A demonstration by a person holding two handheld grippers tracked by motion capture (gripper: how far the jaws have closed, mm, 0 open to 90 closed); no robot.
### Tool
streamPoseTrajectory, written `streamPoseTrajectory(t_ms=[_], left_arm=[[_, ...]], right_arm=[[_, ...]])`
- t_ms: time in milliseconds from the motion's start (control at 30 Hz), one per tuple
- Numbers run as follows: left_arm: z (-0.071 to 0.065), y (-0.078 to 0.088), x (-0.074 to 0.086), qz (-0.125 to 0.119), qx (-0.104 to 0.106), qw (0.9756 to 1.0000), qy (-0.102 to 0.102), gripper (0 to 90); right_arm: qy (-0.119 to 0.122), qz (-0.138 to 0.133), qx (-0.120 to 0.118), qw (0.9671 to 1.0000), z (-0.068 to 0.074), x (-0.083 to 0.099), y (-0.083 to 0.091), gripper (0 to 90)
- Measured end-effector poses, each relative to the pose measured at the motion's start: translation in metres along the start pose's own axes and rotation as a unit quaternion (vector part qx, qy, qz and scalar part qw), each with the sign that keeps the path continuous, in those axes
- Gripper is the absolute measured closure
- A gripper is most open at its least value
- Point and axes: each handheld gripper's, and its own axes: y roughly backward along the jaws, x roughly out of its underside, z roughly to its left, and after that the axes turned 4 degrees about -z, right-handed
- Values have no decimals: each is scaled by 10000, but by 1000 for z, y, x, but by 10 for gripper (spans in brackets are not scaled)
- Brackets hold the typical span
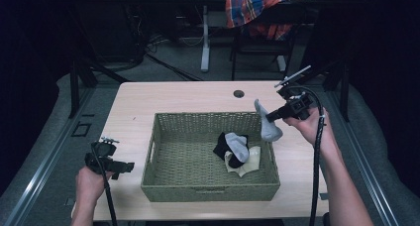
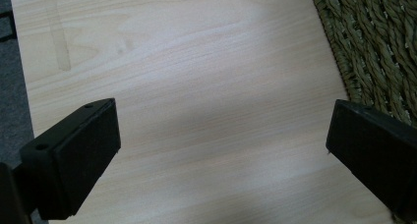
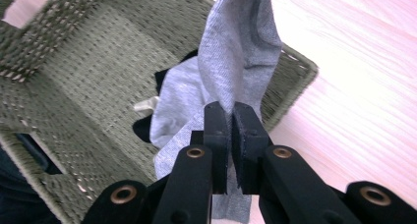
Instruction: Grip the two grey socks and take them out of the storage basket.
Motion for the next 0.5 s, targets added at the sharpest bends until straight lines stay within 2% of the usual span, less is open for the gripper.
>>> streamPoseTrajectory(t_ms=[200,500], left_arm=[[0,0,0,-9,-17,10000,0,2],[1,1,0,-12,-10,10000,6,2]], right_arm=[[-40,25,144,9999,-8,4,3,863],[-284,22,376,9989,-28,15,10,863]])
